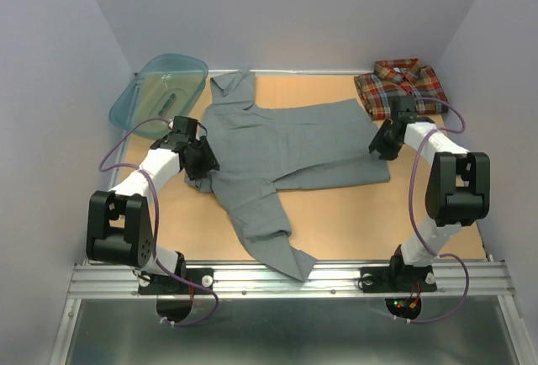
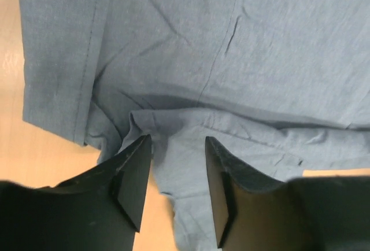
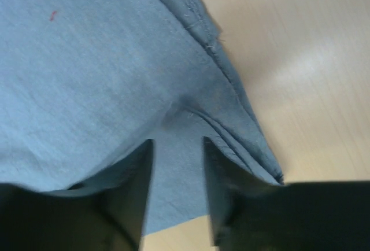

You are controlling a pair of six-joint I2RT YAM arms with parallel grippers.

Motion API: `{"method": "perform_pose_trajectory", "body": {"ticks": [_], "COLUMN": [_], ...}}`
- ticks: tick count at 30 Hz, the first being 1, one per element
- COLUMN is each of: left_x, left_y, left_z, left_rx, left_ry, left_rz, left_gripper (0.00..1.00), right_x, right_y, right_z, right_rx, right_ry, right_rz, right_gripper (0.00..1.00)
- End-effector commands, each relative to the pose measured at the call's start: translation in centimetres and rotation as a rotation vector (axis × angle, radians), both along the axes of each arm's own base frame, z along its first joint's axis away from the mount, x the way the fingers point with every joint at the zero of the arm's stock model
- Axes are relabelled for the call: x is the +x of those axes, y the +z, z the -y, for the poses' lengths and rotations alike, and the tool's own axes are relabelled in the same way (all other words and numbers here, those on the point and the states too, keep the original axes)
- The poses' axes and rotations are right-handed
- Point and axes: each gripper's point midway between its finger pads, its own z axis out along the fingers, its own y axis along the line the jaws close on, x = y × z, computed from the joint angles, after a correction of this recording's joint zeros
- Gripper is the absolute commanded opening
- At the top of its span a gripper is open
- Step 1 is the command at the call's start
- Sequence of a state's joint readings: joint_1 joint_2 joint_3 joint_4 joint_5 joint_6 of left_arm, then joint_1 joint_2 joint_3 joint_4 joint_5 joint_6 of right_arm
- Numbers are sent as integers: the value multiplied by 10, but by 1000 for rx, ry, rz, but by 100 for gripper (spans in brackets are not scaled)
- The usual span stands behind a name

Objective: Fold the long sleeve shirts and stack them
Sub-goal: Fold the shirt

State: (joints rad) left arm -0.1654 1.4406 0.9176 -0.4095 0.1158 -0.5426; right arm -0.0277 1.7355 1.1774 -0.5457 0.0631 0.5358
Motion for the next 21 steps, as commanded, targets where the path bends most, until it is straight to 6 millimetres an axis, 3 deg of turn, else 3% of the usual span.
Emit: {"method": "perform_pose_trajectory", "body": {"ticks": [1, 4, 5, 6, 8, 11, 12, 13, 14, 15, 21], "left_x": [23, 32, 34, 35, 34, 25, 21, 14, 11, 10, 3], "left_y": [25, 43, 48, 54, 60, 49, 45, 35, 31, 32, 14], "left_z": [2, -1, -1, -2, -3, -6, -8, -11, -15, -18, -44], "left_rx": [-10, -3, -2, 1, 5, 20, 30, 43, 62, 72, 132], "left_ry": [-13, -2, -3, -6, -10, -12, -11, -12, -3, 8, 142], "left_rz": [104, 167, 184, 208, 238, 225, 217, 193, 188, 200, 186], "left_gripper": [75, 86, 87, 87, 87, 86, 86, 85, 85, 84, 84], "right_x": [28, 14, 9, -2, -20, -52, -67, -86, -99, -123, -201], "right_y": [41, 61, 65, 73, 71, 78, 70, 74, 71, 69, 46], "right_z": [-24, -47, -56, -77, -101, -156, -167, -196, -209, -235, -284], "right_rx": [-28, -69, -71, -87, -102, -49, -31, 5, 14, 47, 127], "right_ry": [147, 250, 288, 380, 497, 673, 728, 830, 888, 1001, 1275], "right_rz": [159, 208, 222, 245, 248, 293, 276, 301, 300, 299, 238], "right_gripper": [64, 83, 84, 88, 89, 88, 87, 87, 86, 86, 84]}}
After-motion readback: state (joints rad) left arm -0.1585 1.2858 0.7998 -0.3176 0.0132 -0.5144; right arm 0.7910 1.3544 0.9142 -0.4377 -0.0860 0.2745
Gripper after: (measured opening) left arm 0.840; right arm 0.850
